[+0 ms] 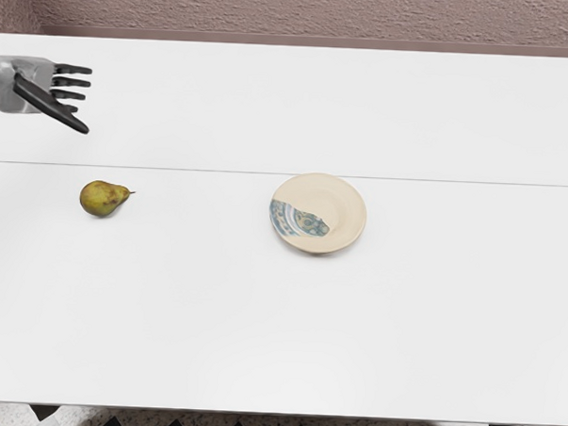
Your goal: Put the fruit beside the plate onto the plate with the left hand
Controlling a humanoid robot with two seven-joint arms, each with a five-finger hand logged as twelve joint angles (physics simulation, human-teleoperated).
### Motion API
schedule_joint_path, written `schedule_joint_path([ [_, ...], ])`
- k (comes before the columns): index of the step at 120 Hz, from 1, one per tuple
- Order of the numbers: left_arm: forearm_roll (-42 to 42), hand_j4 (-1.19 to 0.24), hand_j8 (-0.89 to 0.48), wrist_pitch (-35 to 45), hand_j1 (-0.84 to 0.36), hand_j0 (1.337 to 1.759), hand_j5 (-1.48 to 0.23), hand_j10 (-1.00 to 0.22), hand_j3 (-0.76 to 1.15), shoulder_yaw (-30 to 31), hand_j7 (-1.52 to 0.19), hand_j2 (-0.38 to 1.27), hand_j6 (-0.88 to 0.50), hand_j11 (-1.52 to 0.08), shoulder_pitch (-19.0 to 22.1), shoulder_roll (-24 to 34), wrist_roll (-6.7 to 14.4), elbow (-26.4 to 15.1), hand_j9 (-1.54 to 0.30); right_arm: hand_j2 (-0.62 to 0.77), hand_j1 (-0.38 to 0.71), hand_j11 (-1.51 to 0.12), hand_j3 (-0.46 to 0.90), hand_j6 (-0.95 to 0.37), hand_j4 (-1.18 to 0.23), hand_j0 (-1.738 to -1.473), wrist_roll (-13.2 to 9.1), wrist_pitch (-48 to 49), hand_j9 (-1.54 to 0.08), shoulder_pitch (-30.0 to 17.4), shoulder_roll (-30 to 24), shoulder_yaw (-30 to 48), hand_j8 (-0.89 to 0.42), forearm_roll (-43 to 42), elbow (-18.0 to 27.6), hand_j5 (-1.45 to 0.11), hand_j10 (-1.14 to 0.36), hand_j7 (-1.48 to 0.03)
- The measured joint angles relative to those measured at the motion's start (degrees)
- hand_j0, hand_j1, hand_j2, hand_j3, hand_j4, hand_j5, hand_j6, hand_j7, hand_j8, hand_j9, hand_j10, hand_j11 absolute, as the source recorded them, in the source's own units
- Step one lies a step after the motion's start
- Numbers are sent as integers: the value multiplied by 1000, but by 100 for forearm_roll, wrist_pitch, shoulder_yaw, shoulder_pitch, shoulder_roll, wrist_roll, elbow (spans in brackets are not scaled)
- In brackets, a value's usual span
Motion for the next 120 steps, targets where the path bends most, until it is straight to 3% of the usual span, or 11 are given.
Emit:
schedule_joint_path([
  [80, 315, -1, -1, 0, 349, 1658, 0, -1, 0, 53, 0, 0, -1, 0, 44, 339, 54, -124, 0, 0, -349, 0, 0, 0, 0, -1658, 0, -10, 0, -16, 0, 8, 0, 9, -3, 0, 0, 0],
  [96, 508, -1, -1, 419, 349, 1658, 0, 0, 0, 197, 0, 0, -1, 0, 44, 847, 50, -1038, 0, 0, -349, 0, 0, 0, 0, -1658, 0, -10, 0, -16, 0, 9, 0, 11, -4, 0, 0, 0],
  [120, 960, -2, -2, 2378, 349, 1658, 0, -1, 0, 494, 0, 0, -2, 0, 18, 948, 48, -2424, 0, 0, -349, 0, 0, 0, 0, -1658, 0, -10, 0, -16, 0, 9, 0, 10, -3, 0, 0, 0],
])
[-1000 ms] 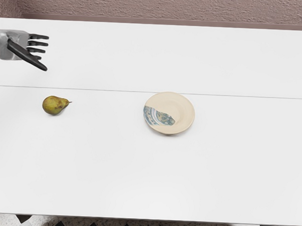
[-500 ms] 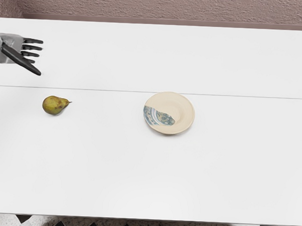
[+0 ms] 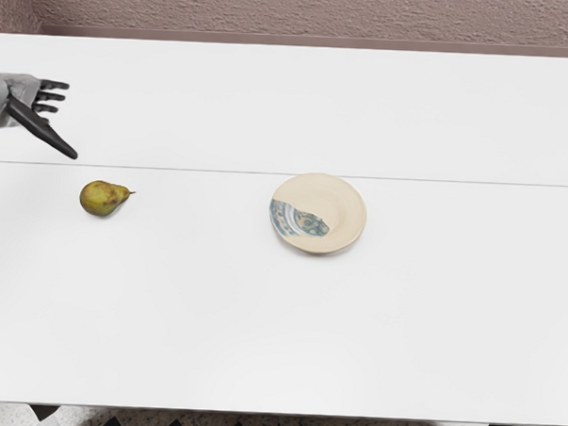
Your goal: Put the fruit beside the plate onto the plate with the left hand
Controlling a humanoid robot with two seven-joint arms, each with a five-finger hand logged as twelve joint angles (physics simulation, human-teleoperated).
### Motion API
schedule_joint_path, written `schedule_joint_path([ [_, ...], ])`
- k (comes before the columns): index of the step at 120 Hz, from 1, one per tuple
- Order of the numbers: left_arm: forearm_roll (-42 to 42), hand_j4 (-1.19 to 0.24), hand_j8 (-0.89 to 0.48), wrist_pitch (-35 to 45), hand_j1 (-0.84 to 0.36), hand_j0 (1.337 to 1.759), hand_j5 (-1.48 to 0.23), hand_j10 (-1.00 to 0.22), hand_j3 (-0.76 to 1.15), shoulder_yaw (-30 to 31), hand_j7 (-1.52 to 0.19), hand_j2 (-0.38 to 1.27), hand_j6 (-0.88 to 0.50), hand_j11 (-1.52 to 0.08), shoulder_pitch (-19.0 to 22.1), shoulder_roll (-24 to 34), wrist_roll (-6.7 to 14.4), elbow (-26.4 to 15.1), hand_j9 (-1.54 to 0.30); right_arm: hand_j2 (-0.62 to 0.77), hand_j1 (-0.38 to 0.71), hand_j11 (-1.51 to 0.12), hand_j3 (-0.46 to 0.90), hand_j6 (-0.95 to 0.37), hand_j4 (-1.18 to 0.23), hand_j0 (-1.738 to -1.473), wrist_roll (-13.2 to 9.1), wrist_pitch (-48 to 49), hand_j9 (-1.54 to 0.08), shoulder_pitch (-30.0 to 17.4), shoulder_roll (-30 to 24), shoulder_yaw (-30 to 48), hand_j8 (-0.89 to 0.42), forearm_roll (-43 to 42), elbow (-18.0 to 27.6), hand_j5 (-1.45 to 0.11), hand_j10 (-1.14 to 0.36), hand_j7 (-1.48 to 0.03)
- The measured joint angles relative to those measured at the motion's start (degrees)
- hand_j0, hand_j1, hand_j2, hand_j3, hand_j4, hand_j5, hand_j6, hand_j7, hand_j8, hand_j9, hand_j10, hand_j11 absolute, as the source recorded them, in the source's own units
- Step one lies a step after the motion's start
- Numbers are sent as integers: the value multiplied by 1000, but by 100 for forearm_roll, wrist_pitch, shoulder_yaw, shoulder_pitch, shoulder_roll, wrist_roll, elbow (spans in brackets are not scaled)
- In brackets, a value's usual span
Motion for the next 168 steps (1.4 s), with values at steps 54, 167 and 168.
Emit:
schedule_joint_path([
  [54, 614, -2, -3, 2023, 349, 1658, 0, -2, 0, 396, 0, 1, -3, 0, 18, 361, 592, -2135, 0, 0, -349, 0, 0, -1, 0, -1658, 0, 0, 0, 0, 0, 0, 0, 1, 0, 0, 0, 0],
  [167, 1495, -16, -17, 3809, 333, 1658, -18, -16, 0, 1131, -18, 4, -17, -18, 105, -618, 1018, -2536, -18, 0, -349, 0, 0, -1, 0, -1658, 0, 0, 0, 0, 0, 0, 0, 0, 0, 0, 0, 0],
  [168, 1495, -18, -19, 3817, 330, 1658, -22, -18, 0, 1138, -22, 5, -19, -22, 105, -621, 1018, -2536, -22, 0, -349, 0, 0, -1, 0, -1658, 0, 0, 0, 0, 0, 0, 0, 1, 0, 0, 0, 0],
])
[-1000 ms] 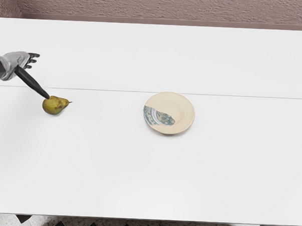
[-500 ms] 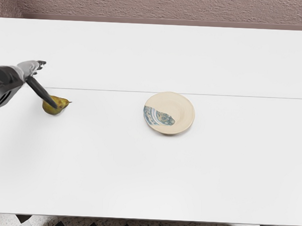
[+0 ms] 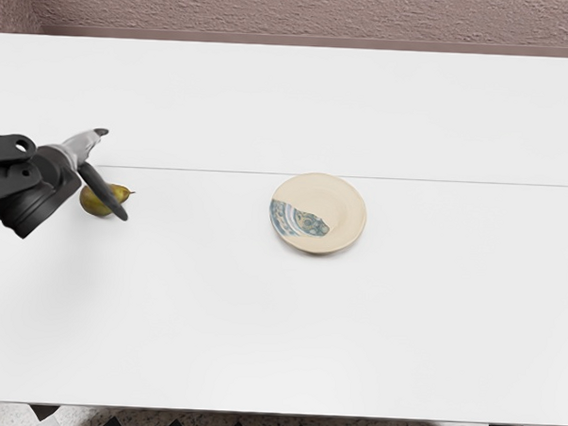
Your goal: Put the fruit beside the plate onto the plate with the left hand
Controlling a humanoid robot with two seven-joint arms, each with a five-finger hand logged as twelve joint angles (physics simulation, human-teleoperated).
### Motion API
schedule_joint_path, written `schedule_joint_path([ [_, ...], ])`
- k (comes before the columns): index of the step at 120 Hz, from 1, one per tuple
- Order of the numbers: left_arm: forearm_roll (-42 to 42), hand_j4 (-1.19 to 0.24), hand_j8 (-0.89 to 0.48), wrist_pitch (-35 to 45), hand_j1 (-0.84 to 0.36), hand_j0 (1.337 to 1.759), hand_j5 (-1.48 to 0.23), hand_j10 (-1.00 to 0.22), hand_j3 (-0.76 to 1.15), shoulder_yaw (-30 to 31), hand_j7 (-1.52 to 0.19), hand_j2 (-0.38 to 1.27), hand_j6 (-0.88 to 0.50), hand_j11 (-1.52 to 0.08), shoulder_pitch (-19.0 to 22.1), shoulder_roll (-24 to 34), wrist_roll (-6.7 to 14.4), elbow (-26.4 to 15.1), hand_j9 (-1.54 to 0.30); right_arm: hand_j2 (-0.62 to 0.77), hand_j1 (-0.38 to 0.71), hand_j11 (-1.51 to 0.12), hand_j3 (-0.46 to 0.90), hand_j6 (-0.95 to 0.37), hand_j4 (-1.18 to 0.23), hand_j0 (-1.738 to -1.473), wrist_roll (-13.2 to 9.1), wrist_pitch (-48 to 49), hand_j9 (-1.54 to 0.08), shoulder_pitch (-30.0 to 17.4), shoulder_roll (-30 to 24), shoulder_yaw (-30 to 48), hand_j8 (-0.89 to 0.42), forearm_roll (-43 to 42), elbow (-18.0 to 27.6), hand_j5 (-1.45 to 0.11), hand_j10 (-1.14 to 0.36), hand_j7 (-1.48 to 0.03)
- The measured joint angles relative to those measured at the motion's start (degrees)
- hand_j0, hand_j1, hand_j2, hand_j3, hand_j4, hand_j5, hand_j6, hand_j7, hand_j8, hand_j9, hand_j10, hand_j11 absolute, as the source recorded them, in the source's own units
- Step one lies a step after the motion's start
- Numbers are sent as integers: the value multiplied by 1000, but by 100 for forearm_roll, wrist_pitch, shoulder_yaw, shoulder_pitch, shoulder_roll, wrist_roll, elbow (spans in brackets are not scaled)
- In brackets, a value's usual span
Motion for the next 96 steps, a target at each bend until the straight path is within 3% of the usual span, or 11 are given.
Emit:
schedule_joint_path([
  [96, 184, -301, -302, 216, -9, 1658, -390, -301, 0, 258, -389, 62, -302, -389, 91, -126, 172, 49, -389, 0, -349, 0, 0, -1, 0, -1658, 0, 0, 0, 0, 0, 0, 0, 0, 0, 0, 0, 0],
])
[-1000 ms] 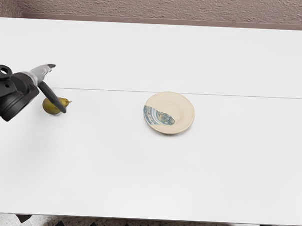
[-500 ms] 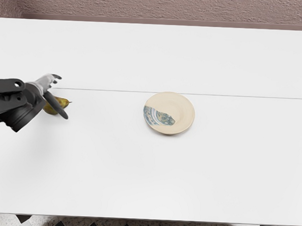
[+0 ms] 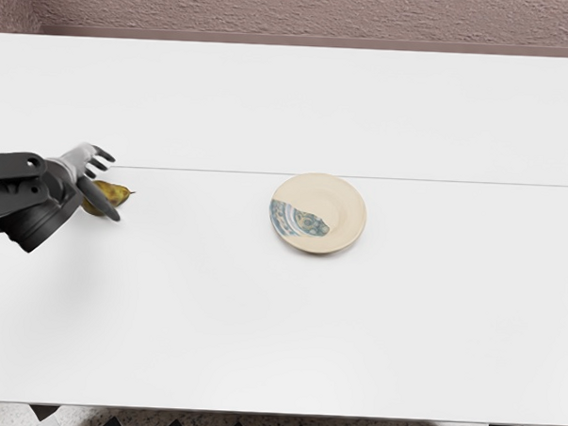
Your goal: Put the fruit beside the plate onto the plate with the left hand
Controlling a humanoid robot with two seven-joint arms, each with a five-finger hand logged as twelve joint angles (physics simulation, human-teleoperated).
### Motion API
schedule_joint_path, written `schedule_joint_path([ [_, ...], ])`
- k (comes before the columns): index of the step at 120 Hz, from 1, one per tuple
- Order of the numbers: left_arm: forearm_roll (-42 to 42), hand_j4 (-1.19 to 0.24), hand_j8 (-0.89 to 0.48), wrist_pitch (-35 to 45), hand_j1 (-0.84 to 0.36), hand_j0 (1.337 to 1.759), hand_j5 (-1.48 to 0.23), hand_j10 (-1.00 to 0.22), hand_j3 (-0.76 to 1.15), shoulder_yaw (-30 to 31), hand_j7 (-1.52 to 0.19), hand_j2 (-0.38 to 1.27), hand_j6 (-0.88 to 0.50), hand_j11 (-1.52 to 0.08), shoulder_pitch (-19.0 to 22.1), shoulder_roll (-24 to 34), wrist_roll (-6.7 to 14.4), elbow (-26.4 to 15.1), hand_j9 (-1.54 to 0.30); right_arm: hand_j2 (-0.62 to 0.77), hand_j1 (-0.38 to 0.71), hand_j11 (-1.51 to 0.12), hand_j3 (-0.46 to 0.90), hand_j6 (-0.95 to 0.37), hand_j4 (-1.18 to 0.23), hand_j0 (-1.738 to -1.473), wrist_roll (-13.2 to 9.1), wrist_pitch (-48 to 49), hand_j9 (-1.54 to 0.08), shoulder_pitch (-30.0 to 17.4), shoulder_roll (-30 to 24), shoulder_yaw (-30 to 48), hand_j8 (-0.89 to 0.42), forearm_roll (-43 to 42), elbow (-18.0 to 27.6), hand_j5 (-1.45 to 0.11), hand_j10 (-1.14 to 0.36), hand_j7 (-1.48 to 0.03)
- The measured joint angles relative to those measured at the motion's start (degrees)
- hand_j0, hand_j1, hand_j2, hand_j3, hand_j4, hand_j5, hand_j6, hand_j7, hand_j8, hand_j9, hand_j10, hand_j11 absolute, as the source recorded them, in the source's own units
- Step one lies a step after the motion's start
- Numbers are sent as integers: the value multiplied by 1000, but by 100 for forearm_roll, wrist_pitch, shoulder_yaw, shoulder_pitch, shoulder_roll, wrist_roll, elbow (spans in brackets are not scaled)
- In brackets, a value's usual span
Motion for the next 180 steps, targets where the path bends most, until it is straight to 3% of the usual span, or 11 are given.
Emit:
schedule_joint_path([
  [55, 95, -473, -460, -8, -198, 1658, -618, -474, 0, 26, -618, 123, -474, -618, -55, 27, 175, 13, -618, 0, -349, 0, 0, -1, 0, -1658, 0, 0, 0, 0, 0, 0, 0, 1, 0, 0, 0, 0],
  [72, 104, -534, -451, -11, -231, 1657, -688, -531, 0, 38, -694, 233, -473, -695, -64, 22, 227, 15, -695, 0, -349, 0, 0, -1, 0, -1658, 0, 0, 0, 0, 0, 0, 0, 0, 0, 0, 0, 0],
  [117, 144, -615, -425, -30, -221, 1654, -745, -587, 0, 89, -781, 250, -467, -794, -57, 10, 285, 18, -793, 0, -349, 0, 0, -1, 0, -1658, 0, -1, 0, 0, 0, 0, 0, -1, 0, 0, 0, 0],
  [125, 150, -626, -405, -40, -260, 1654, -757, -583, 0, 91, -800, 375, -459, -811, -61, 8, 306, 18, -810, 0, -349, 0, 0, -1, 0, -1658, 0, -1, 0, 0, 0, 0, 0, -2, 0, 0, 0, 0],
  [154, 113, -639, -402, -58, -197, 1653, -797, -590, 0, 98, -819, 216, -447, -837, -135, -8, 360, 17, -837, 0, -349, 0, 0, -1, 0, -1658, 0, 0, 0, 0, 0, 0, 0, 0, 0, 0, 0, 0],
  [170, 90, -627, -415, -71, -193, 1654, -824, -599, 0, 96, -812, 207, -454, -840, -246, -98, 362, 15, -836, 0, -349, 0, 0, -1, 0, -1658, 0, 0, 0, 0, 0, 0, 0, 1, 0, 0, 0, 0],
  [180, 83, -621, -417, -77, -212, 1654, -837, -605, 0, 94, -812, 283, -449, -840, -312, -114, 357, 14, -834, 0, -349, 0, 0, -1, 0, -1658, 0, 0, 0, 0, 0, 0, 0, 2, 0, 0, 0, 0],
])
